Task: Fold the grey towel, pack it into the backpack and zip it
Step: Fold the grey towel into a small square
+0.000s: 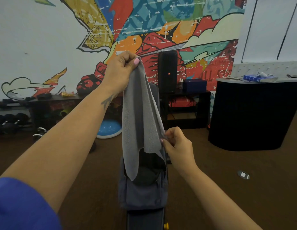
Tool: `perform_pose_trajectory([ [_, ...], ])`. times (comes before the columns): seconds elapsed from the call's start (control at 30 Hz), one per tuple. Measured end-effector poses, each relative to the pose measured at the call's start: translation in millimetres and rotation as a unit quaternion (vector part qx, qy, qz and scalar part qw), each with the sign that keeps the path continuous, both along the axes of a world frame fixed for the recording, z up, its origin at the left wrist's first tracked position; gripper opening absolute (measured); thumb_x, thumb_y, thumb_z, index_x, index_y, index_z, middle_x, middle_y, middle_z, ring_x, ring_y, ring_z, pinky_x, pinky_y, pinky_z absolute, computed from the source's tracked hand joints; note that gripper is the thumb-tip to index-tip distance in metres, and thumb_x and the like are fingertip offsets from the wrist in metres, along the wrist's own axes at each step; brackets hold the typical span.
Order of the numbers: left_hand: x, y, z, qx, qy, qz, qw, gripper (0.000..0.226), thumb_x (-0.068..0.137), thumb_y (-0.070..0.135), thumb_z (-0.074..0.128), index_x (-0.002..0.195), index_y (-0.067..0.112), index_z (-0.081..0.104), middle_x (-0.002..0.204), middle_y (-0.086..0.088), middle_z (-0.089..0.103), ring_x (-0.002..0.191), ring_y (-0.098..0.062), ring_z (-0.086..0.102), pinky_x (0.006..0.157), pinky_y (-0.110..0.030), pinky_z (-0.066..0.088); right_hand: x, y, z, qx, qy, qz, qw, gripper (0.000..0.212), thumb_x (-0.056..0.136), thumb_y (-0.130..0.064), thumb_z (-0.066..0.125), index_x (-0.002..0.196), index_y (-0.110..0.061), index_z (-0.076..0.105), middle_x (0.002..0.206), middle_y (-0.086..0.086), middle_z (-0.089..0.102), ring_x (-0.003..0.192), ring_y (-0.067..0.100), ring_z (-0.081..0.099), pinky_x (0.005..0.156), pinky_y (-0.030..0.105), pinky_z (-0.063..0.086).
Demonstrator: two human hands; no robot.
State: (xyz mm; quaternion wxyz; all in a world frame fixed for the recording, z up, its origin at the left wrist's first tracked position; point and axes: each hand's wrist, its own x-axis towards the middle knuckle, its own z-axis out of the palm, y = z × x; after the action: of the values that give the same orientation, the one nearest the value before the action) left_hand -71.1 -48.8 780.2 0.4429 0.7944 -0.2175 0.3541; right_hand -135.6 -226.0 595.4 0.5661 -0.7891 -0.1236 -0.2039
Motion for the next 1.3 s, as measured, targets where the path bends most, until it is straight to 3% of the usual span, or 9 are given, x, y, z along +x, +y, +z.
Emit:
perform_pose_trajectory([
  [0.1,0,0,1,-0.004,0.001,0.0,1.0,0.008,0.096,0.02,0.052,0.092,0.018,0.059,0.084,0.011,0.057,0.077,0.005,0.047,0.069,-0.002,0.037,-3,-1,-1,-0.016,-0.012,0.016,1.0,0.01,0.093,-0.009,0.056,0.098,-0.017,0.052,0.09,-0.006,0.063,0.088,0.015,0.066,0.07,0.041,0.058],
  [0.23,0,-2,1,-0.006,0.003,-0.002,1.0,0.008,0.096,0.019,0.052,0.091,0.018,0.058,0.081,0.014,0.056,0.077,0.004,0.047,0.069,-0.003,0.037,-8,-2,-3,-0.031,-0.038,0.027,0.998,0.015,0.096,-0.007,0.048,0.098,-0.022,0.048,0.085,0.009,0.064,0.078,0.032,0.065,0.061,0.053,0.053],
  [0.47,-4,-5,3,-0.001,0.001,0.001,1.0,0.009,0.096,0.019,0.051,0.089,0.018,0.057,0.08,0.017,0.054,0.076,0.006,0.046,0.067,-0.001,0.035,-12,-3,-2,-0.016,-0.013,0.032,0.999,0.02,0.094,-0.001,0.047,0.088,-0.02,0.051,0.086,0.013,0.062,0.079,0.036,0.06,0.062,0.048,0.051],
  [0.63,-5,-7,4,0.01,-0.006,0.001,1.0,0.009,0.096,0.017,0.051,0.09,0.018,0.057,0.079,0.017,0.053,0.075,0.006,0.046,0.068,0.001,0.035,-11,-2,-2,0.027,0.039,0.07,0.996,0.021,0.096,-0.005,0.044,0.091,-0.018,0.06,0.092,-0.001,0.062,0.091,0.023,0.06,0.078,0.041,0.052],
  [0.73,-5,-8,3,0.009,-0.005,-0.001,1.0,0.008,0.096,0.016,0.052,0.091,0.017,0.058,0.08,0.015,0.053,0.075,0.006,0.046,0.068,0.001,0.035,-12,-1,-4,0.049,0.031,0.107,0.993,0.011,0.095,-0.018,0.052,0.091,-0.013,0.061,0.09,0.011,0.063,0.089,0.033,0.06,0.076,0.046,0.052],
  [0.87,-3,-6,2,0.01,0.0,0.0,1.0,0.009,0.095,0.017,0.052,0.089,0.017,0.058,0.082,0.009,0.055,0.076,0.003,0.046,0.068,-0.001,0.035,-11,3,-5,-0.02,0.016,0.084,0.996,0.017,0.082,-0.028,0.071,0.086,-0.015,0.061,0.085,0.0,0.067,0.083,0.015,0.066,0.072,0.034,0.059],
  [0.97,-3,-2,-1,0.014,0.004,0.017,1.0,0.01,0.095,0.017,0.052,0.088,0.018,0.059,0.084,0.005,0.056,0.074,0.002,0.046,0.066,-0.003,0.035,-7,2,-7,-0.056,0.007,0.043,0.997,0.018,0.083,-0.028,0.07,0.082,-0.013,0.061,0.082,0.004,0.067,0.079,0.019,0.066,0.068,0.04,0.058],
  [1.17,-2,28,-23,-0.02,0.047,0.078,0.996,0.014,0.096,0.022,0.049,0.096,0.019,0.063,0.099,0.003,0.062,0.094,-0.01,0.053,0.083,-0.026,0.039,5,-23,4,0.002,0.034,-0.002,0.999,0.01,0.084,-0.021,0.068,0.081,-0.013,0.063,0.078,0.002,0.067,0.077,0.017,0.066,0.073,0.037,0.058],
  [1.3,-3,51,-54,-0.053,0.085,0.111,0.989,0.018,0.098,0.025,0.047,0.101,0.017,0.062,0.1,0.0,0.059,0.091,-0.014,0.051,0.077,-0.031,0.04,16,-43,20,0.078,0.057,0.005,0.995,0.006,0.085,-0.013,0.067,0.081,-0.011,0.062,0.077,0.001,0.068,0.075,0.016,0.065,0.073,0.026,0.055],
])
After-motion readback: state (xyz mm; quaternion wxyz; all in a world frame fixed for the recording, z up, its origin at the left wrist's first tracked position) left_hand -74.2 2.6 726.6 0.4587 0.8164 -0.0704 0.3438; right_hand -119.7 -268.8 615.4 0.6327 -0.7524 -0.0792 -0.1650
